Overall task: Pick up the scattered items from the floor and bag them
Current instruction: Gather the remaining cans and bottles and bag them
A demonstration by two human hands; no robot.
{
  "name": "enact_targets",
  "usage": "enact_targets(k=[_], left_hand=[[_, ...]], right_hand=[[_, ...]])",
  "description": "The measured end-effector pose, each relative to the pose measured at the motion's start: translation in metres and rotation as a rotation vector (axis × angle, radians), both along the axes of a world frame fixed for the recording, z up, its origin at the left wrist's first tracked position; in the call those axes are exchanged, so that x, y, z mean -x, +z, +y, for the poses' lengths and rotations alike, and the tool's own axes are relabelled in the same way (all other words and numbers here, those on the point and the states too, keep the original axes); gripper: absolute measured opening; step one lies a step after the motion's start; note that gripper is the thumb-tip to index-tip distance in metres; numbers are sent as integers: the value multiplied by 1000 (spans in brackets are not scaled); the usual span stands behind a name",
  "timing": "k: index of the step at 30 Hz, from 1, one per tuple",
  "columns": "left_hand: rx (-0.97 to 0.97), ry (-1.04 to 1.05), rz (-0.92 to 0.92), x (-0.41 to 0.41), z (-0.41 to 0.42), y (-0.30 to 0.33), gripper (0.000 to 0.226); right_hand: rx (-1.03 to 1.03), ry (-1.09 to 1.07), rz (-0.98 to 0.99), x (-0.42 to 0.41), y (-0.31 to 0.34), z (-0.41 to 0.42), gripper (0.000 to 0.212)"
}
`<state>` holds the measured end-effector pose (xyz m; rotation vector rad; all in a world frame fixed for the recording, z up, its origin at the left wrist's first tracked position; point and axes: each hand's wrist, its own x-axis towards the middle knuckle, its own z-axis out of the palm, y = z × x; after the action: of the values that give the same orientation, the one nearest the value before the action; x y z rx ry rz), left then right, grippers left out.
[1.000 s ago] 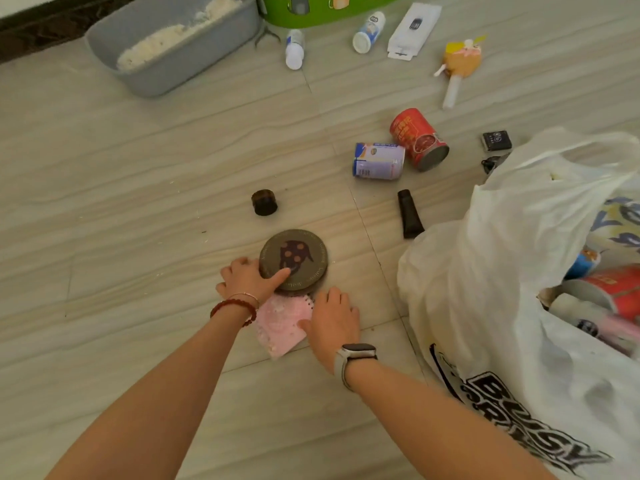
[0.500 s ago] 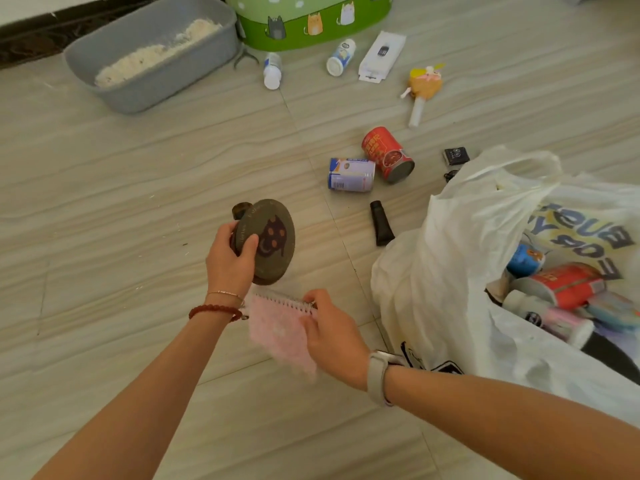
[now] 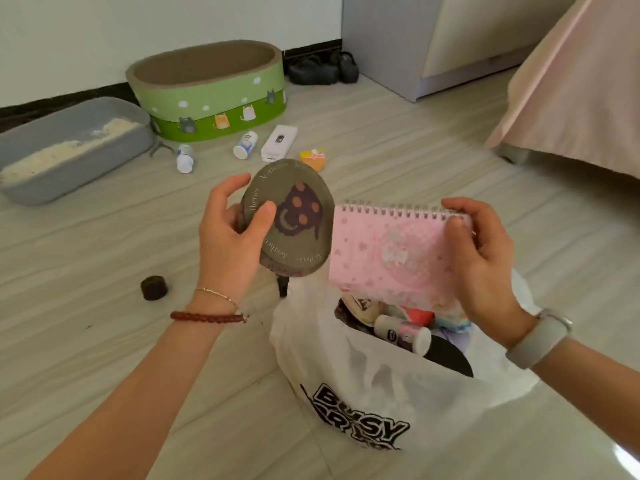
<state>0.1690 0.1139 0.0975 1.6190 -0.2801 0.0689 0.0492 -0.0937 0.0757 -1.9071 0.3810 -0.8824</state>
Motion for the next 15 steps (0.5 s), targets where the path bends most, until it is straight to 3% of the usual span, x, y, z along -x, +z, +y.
enact_targets(k=[4,9,10,13,15], left_hand=[[-183,-187,-75,28,-49,-7,29],[-534,-409,-227,63,-97,-38,36],[-652,-425,-299,63,-104,-44,38],[-1144,-323,-757,55,-114,-59,46],[-1346,-274,-837,48,-114,-66,49]], right_hand=[[26,-205,108,32,-12,-49,33],[104,-189,439,44,-35,-65,27],[82,-176,474,43,-37,-64,28],[-18,-118,591,37,-48,-64,32],[-10,-31,667,35,-56,-65,33]])
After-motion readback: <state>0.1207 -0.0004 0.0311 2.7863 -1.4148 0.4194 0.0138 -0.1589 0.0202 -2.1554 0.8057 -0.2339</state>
